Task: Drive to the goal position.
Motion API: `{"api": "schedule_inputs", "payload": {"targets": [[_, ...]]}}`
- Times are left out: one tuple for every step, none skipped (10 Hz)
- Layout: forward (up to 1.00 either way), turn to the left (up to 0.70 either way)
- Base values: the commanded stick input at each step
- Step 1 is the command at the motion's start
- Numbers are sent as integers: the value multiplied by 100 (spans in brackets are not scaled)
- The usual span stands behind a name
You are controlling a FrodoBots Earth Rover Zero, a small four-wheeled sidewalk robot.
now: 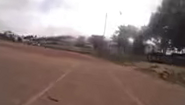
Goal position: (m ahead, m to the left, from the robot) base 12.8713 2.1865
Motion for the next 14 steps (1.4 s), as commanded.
{"api": "schedule_inputs", "payload": {"targets": [[85, 0], [85, 0], [85, 0], [85, 0], [85, 0], [85, 0], [85, 0], [85, 0], [85, 0], [85, 0], [85, 0], [85, 0], [85, 0], [85, 0]]}}
